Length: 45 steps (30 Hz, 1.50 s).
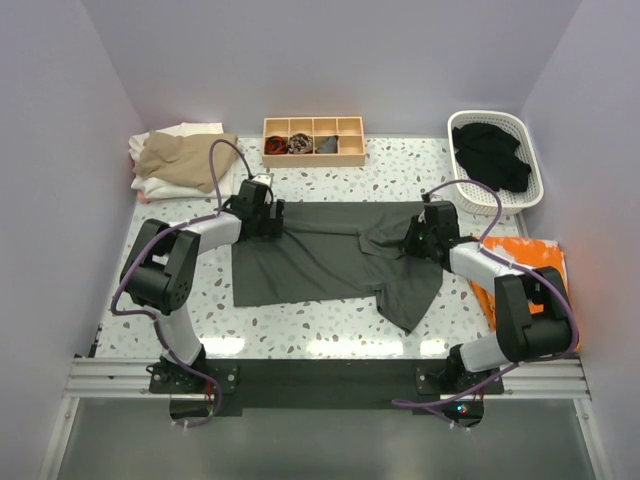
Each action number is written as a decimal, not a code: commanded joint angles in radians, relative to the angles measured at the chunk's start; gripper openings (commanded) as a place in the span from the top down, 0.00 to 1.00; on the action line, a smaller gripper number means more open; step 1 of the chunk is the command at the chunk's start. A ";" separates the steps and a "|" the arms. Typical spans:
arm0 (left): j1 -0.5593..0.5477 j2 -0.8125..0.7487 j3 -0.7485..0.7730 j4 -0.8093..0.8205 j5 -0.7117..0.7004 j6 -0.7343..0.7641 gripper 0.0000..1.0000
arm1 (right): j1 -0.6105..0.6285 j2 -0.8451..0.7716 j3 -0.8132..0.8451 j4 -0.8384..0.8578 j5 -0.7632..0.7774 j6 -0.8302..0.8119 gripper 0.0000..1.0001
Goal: Fold and stack the t-shirts
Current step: Fold the flattened tshirt in 1/3 of the way
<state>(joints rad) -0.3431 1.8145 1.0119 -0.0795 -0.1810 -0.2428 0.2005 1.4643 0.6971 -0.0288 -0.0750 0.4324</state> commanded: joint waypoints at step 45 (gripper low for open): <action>0.019 -0.110 0.033 -0.068 0.011 -0.006 0.00 | -0.003 0.095 0.287 -0.151 0.083 0.065 0.83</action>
<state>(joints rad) -0.3405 1.7298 1.0321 -0.1486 -0.1455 -0.2436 0.2005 1.4761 0.8700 -0.2955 -0.0589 0.5526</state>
